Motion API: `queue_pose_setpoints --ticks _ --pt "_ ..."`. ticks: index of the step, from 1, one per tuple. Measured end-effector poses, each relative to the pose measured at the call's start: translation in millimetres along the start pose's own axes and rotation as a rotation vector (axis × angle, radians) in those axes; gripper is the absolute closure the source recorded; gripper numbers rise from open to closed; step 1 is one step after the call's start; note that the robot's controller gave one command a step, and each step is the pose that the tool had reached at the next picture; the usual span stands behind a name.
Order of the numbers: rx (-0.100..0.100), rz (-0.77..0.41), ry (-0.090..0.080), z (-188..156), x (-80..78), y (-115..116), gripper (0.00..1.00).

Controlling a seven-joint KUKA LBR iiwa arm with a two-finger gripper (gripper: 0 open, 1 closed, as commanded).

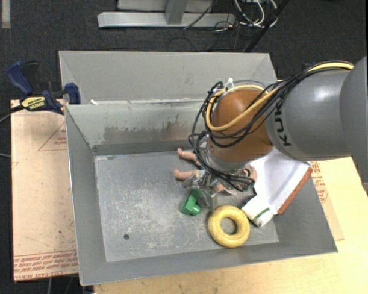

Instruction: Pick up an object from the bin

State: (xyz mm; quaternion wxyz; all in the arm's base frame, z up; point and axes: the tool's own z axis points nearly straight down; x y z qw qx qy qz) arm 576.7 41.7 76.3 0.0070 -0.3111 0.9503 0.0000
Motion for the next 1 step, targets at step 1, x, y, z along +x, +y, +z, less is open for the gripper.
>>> queue_pose_setpoints --ticks 1 --pt "0.0 0.0 0.0 0.0 0.0 0.0 1.0"
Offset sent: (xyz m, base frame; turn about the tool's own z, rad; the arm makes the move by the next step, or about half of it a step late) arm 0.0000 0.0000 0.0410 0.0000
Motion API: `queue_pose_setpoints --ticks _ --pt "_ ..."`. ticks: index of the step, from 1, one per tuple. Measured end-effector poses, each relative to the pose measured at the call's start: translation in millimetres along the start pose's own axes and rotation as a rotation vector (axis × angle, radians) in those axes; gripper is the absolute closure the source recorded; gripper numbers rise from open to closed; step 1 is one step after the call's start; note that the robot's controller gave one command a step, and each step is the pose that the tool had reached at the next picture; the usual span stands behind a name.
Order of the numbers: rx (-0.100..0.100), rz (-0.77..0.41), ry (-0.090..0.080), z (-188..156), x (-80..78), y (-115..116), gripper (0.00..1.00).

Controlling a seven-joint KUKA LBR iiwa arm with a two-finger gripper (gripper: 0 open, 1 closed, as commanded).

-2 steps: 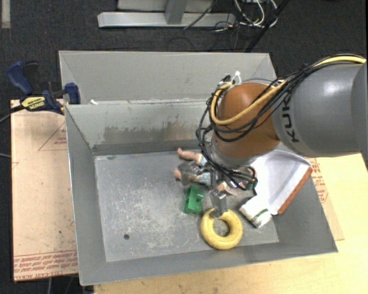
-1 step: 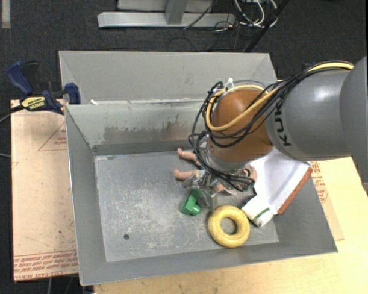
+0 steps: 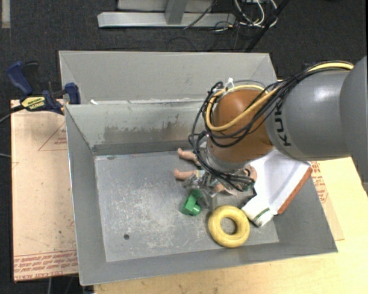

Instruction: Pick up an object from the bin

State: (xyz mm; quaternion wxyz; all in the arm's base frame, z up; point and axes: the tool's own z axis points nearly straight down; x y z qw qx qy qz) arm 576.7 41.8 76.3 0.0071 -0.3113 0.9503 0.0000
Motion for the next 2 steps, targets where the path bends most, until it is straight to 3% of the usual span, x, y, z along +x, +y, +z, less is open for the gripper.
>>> queue_pose_setpoints --ticks 2 --pt "0.0 0.002 -0.001 -13.9 0.6 0.1 1.0"
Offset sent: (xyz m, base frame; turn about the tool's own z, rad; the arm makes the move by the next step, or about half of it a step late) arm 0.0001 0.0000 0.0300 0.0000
